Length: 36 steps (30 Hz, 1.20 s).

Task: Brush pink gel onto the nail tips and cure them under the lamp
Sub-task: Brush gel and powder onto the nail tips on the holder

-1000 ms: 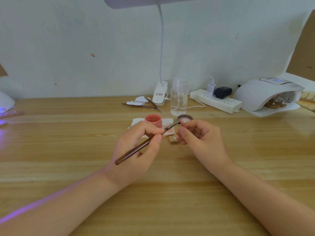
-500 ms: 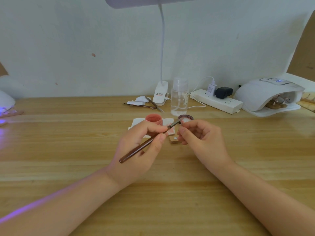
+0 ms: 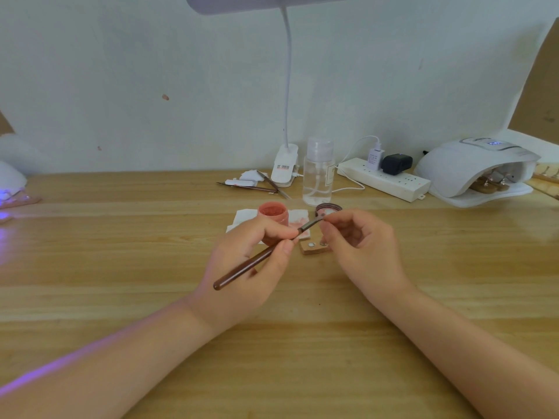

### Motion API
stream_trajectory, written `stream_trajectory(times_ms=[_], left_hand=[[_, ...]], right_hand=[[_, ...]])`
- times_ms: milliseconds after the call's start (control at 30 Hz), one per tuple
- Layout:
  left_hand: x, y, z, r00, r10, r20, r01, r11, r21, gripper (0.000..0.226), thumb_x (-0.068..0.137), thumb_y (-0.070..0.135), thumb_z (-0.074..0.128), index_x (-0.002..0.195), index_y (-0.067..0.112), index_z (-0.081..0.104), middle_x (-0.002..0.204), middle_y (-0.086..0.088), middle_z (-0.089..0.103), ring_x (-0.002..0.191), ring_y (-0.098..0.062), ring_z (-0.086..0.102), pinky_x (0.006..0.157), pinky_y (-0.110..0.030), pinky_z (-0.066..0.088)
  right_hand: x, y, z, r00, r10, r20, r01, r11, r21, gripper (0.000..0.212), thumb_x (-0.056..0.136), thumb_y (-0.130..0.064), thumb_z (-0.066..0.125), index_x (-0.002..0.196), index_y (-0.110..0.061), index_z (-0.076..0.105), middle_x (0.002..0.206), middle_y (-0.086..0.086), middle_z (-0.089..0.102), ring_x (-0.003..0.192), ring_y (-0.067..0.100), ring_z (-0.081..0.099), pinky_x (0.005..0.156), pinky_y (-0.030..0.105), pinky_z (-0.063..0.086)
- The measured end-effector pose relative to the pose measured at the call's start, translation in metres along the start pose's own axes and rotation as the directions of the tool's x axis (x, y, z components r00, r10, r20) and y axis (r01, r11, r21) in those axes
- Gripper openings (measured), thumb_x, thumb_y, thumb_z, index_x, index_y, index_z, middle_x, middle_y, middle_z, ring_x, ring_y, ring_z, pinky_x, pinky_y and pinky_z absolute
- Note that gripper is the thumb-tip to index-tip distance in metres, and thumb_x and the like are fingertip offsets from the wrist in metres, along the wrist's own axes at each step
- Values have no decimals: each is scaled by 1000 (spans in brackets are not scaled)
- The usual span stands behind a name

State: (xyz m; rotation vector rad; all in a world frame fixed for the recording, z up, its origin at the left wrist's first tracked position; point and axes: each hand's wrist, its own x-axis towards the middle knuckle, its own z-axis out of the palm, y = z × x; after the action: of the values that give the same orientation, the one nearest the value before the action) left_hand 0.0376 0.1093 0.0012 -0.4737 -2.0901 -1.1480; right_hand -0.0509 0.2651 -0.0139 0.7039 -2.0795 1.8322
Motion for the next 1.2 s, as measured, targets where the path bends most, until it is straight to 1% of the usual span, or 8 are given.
stream_trajectory(times_ms=[133,333,467,600,800,933,1033,1200], left_hand=[[-1,-1,-3,1000,5,-24,-5,1000,-3,10,84,22,49,86,23,59,79,0,65,79,-8,60,71,-14,45],[2,1,1,999,-9,-38,9,1000,5,21,87,14,60,97,33,61,97,5,71,103,-7,64,85,-17,47],[2,0,1,1000,17,-9,-17,998,54,18,85,13,61,94,28,64,92,15,68,92,4,63,79,-7,43],[-2,1,-2,1000,-24,-21,24,1000,2,9,83,23,52,86,24,60,79,2,67,79,-7,62,71,-10,45],[0,1,4,992,-120,-37,117,989,-87,21,86,16,59,93,35,61,99,5,72,108,-13,64,89,-27,50],[-1,1,0,998,-66,-20,65,997,-32,14,85,18,57,87,32,59,84,9,70,84,-2,65,74,-8,44],[-1,2,-2,996,-53,-76,51,998,-38,8,83,27,53,86,33,58,80,6,68,82,2,63,71,-5,42],[2,-1,1,989,-101,-112,93,993,-74,21,86,21,63,97,38,62,97,3,70,88,2,65,75,-10,46]], right_hand=[[1,2,-1,999,-21,-25,21,999,-27,24,83,-11,71,80,-33,65,76,-16,69,65,2,61,64,17,50],[1,2,-2,998,-68,-18,66,994,-86,24,83,-12,71,82,-35,65,82,-17,69,67,0,61,64,15,50],[1,1,-2,997,-76,-16,74,993,-88,25,84,-11,70,83,-35,65,84,-17,69,69,1,62,65,18,51],[1,2,-2,998,-61,-24,59,995,-80,25,84,-11,70,81,-35,64,82,-16,68,68,1,62,66,18,51],[0,1,-1,998,-58,-10,57,996,-70,24,83,-11,70,81,-34,64,77,-11,69,70,7,65,69,24,53],[0,0,0,999,-32,-6,31,999,-25,17,84,-9,69,83,-26,66,75,-9,69,69,8,65,69,21,52],[0,0,-2,1000,-4,-15,4,1000,4,18,85,-9,68,84,-27,65,72,-10,68,66,5,63,67,16,50],[1,-1,-2,1000,6,-14,-6,1000,23,17,85,-8,68,84,-25,66,73,-9,68,67,6,64,66,16,50]])
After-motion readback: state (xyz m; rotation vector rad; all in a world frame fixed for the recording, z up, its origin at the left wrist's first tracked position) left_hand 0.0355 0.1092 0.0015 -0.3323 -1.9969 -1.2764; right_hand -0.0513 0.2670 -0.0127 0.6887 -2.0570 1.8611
